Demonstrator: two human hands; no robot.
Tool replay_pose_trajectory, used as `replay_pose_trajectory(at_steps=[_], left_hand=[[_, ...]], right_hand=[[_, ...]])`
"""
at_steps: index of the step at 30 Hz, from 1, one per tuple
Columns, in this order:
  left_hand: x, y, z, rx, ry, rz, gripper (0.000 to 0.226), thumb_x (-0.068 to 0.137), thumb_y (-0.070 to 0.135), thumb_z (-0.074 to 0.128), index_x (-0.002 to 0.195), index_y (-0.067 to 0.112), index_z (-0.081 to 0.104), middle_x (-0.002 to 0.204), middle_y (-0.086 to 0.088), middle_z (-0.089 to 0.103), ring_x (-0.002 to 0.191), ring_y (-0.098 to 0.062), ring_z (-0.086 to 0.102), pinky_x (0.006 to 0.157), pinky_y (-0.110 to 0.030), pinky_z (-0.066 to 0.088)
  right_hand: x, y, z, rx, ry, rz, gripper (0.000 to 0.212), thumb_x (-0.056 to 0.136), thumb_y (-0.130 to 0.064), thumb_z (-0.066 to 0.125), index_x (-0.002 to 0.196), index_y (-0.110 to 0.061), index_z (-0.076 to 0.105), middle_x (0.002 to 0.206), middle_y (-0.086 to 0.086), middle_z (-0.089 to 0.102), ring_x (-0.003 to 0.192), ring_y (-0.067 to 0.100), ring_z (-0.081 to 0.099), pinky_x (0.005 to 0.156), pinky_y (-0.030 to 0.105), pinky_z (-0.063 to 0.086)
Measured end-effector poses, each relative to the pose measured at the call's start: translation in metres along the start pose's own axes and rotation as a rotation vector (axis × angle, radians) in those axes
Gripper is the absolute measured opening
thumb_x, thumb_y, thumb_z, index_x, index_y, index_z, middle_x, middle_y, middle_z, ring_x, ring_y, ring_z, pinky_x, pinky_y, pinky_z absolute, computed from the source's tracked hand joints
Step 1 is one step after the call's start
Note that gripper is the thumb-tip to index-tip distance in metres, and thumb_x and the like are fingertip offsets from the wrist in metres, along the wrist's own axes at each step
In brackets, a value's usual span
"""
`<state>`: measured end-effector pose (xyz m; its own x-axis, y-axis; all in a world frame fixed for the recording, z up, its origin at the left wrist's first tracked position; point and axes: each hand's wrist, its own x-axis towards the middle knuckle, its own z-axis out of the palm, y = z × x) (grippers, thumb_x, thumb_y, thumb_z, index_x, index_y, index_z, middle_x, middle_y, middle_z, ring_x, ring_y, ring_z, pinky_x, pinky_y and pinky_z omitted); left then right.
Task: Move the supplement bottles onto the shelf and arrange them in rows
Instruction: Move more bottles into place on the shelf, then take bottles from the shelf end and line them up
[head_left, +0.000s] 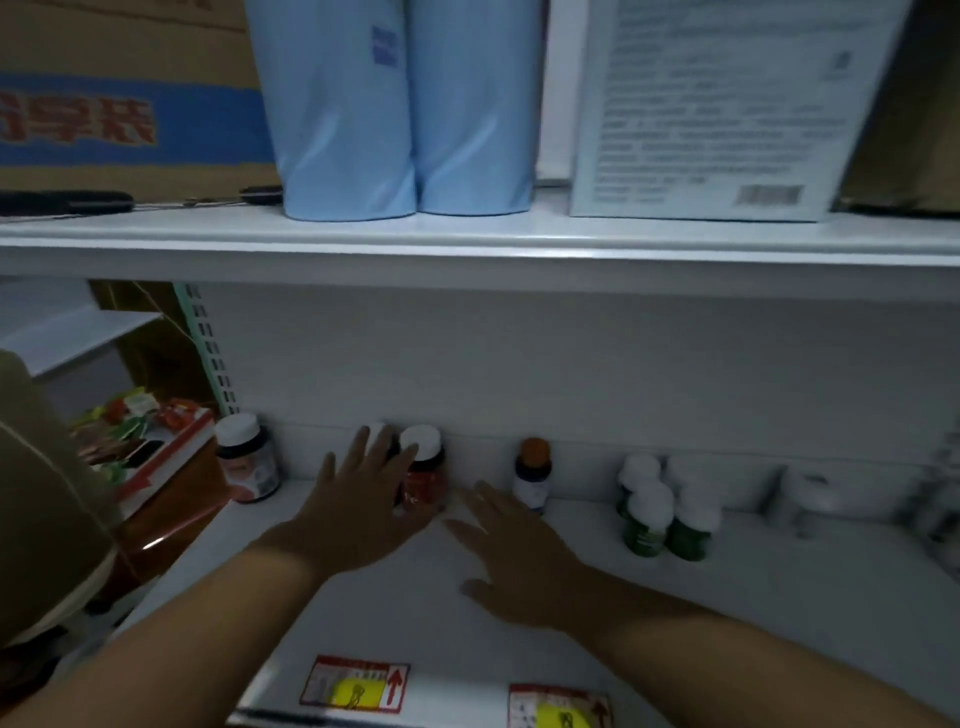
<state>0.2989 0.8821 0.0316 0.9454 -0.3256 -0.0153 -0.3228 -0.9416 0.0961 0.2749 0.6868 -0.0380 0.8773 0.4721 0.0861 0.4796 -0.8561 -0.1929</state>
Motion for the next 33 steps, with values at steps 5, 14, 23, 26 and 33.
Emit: replay_pose_trajectory(at_steps=[5, 14, 23, 26, 33], left_hand=[[0.020, 0.075, -0.022, 0.080, -0.042, 0.112, 0.078, 0.087, 0.066, 0.030, 0.149, 0.029, 0.000, 0.160, -0.003, -0.010, 0.147, -0.023, -0.011, 0.119, -0.050, 0.002], [0.019, 0.300, -0.013, 0.010, -0.088, 0.375, 0.075, 0.086, 0.068, 0.029, 0.148, 0.032, 0.007, 0.160, 0.005, -0.005, 0.147, -0.018, -0.005, 0.120, -0.047, 0.004], [-0.003, 0.572, 0.023, 0.055, -0.137, 0.705, 0.075, 0.087, 0.058, 0.043, 0.148, 0.025, 0.015, 0.160, -0.004, 0.001, 0.147, -0.025, 0.004, 0.120, -0.039, 0.014], [-0.007, 0.646, 0.037, 0.011, -0.168, 0.798, 0.076, 0.086, 0.057, 0.046, 0.148, 0.027, 0.014, 0.160, 0.000, 0.005, 0.147, -0.022, 0.006, 0.120, -0.038, 0.014], [0.027, 0.789, 0.068, -0.103, -0.232, 0.967, 0.073, 0.087, 0.046, 0.053, 0.147, 0.023, 0.018, 0.159, -0.005, 0.010, 0.146, -0.017, 0.013, 0.119, -0.031, 0.017]], right_hand=[[-0.077, 0.035, -0.047, -0.189, -0.114, -0.039, 0.068, 0.093, -0.052, 0.037, 0.149, -0.026, 0.008, 0.159, 0.005, -0.013, 0.144, 0.020, -0.020, 0.116, 0.039, -0.016], [-0.283, 0.130, -0.116, -0.182, -0.151, 0.238, 0.071, 0.090, -0.054, 0.043, 0.149, -0.030, 0.009, 0.160, 0.007, -0.004, 0.147, 0.026, -0.009, 0.118, 0.050, -0.006], [-0.512, 0.218, -0.145, -0.058, 0.100, 0.703, 0.068, 0.090, -0.051, 0.046, 0.148, -0.026, 0.018, 0.160, 0.010, 0.007, 0.147, 0.025, 0.004, 0.120, 0.046, 0.004], [-0.567, 0.249, -0.149, -0.053, 0.147, 0.846, 0.068, 0.090, -0.049, 0.047, 0.147, -0.029, 0.016, 0.159, 0.009, 0.008, 0.147, 0.024, 0.004, 0.120, 0.044, 0.004], [-0.648, 0.326, -0.158, 0.041, 0.229, 1.093, 0.068, 0.090, -0.046, 0.048, 0.148, -0.029, 0.016, 0.160, 0.008, 0.007, 0.147, 0.021, 0.006, 0.118, 0.033, 0.013]])
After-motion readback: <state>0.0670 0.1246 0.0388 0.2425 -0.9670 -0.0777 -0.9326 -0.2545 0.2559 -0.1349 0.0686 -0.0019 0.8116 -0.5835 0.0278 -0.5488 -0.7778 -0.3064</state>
